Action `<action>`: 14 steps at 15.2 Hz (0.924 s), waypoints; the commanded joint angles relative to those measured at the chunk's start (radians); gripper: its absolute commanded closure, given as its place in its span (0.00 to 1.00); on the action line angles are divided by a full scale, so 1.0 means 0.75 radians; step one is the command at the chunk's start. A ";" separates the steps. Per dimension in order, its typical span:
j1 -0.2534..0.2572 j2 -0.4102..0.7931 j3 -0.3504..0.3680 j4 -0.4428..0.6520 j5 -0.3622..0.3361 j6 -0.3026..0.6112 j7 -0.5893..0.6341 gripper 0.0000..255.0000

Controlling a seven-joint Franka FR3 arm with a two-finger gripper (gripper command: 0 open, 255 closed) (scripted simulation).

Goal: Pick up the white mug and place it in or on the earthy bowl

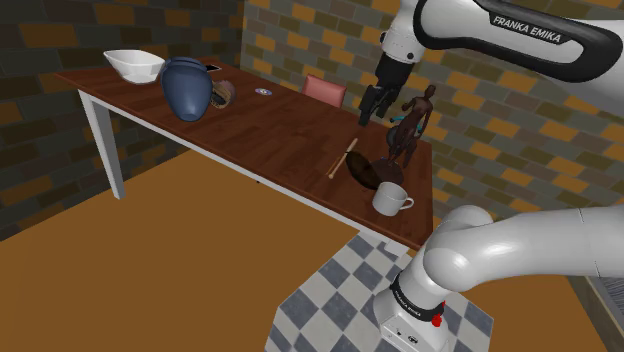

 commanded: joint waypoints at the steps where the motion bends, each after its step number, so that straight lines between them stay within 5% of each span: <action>1: 0.000 0.000 0.000 0.000 0.000 0.000 0.000 0.00; 14: -0.153 -0.243 -0.250 -0.575 -0.177 0.331 -0.140 0.00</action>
